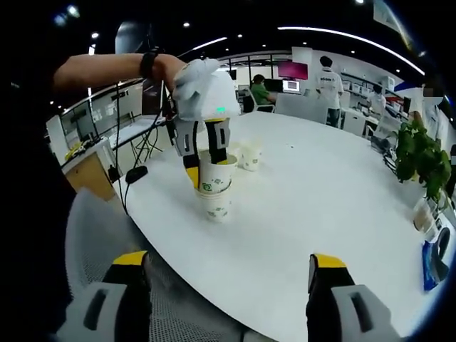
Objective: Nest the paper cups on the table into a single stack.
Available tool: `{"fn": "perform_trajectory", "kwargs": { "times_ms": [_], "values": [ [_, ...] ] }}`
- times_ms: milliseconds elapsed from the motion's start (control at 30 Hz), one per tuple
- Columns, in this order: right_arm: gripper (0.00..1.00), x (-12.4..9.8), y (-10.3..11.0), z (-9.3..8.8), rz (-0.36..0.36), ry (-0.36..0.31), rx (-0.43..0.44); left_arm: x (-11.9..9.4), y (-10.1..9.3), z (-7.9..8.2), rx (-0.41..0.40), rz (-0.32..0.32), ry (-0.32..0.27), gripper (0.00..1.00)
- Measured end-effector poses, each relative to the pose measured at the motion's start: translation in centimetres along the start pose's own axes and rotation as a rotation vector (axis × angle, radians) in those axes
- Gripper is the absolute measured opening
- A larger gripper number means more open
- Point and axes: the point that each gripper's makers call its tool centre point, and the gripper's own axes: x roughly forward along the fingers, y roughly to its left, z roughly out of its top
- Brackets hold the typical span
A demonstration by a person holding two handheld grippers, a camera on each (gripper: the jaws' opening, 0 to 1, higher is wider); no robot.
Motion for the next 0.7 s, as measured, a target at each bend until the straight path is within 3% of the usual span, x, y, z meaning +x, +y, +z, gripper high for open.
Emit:
{"fn": "perform_trajectory", "kwargs": {
  "times_ms": [500, 700],
  "values": [
    [0.92, 0.0, 0.0, -0.1, -0.001, 0.006, -0.003, -1.4, -0.8, -0.4, -0.002, 0.012, -0.004, 0.25],
    [0.92, 0.2, 0.0, -0.1, 0.000, 0.009, -0.008, -2.6, -0.4, -0.7, -0.032, 0.045, -0.046, 0.28]
  ]
}}
